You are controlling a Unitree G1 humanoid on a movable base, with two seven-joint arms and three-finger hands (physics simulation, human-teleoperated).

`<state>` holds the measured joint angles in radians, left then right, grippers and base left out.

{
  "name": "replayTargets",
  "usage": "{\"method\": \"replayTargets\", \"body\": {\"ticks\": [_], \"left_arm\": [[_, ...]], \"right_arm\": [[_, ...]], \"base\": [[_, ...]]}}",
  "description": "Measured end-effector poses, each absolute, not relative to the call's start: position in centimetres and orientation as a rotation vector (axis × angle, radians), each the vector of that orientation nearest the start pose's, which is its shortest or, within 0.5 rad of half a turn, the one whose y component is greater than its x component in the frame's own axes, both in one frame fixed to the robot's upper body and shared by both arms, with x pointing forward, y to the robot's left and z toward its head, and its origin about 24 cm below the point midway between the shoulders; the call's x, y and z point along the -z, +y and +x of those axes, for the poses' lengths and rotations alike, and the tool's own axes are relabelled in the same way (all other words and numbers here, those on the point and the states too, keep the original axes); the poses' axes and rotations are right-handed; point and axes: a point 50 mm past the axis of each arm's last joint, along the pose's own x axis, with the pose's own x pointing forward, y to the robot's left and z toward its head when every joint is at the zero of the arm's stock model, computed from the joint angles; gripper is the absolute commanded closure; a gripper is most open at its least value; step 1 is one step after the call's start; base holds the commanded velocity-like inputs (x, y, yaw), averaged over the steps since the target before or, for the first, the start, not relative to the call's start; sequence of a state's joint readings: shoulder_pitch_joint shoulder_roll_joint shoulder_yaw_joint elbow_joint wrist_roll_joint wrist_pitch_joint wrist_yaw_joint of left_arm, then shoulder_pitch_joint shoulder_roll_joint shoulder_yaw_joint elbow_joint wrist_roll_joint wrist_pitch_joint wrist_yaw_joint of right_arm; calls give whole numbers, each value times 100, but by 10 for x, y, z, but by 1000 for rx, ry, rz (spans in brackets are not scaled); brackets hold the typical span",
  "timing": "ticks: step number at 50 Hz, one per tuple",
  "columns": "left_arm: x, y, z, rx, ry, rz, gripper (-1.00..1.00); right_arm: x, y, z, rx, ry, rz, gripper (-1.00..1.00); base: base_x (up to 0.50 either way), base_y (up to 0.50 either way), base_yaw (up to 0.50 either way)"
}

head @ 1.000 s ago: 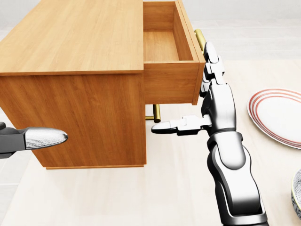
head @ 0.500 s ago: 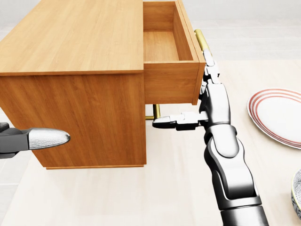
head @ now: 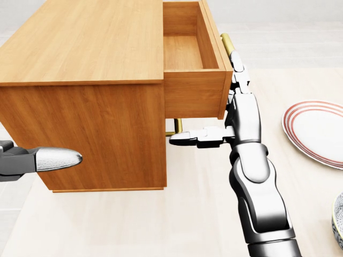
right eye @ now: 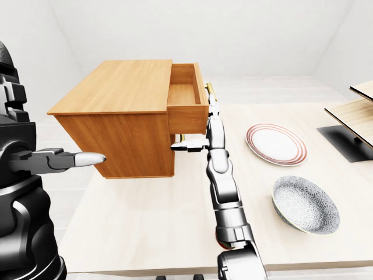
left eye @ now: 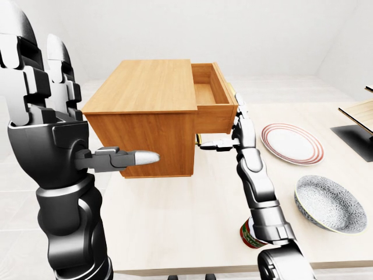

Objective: Close the top drawer of the cabinet.

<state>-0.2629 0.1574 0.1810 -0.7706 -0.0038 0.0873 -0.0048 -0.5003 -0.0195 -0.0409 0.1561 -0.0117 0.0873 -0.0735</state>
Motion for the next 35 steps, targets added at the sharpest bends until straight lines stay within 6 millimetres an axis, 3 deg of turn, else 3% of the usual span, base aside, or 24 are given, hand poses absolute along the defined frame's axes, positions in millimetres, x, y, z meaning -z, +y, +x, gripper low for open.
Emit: {"method": "replayTargets", "body": {"ticks": [17,35], "left_arm": [[-258,174,204,-69,-951,173,-100],[-258,174,203,-65,-952,175,-100]], "right_arm": [[-139,-115,339,-29,-235,-7,-100],[-139,-83,341,-108,-220,-11,-100]], "base": [[0,0,0],[0,0,0]]}}
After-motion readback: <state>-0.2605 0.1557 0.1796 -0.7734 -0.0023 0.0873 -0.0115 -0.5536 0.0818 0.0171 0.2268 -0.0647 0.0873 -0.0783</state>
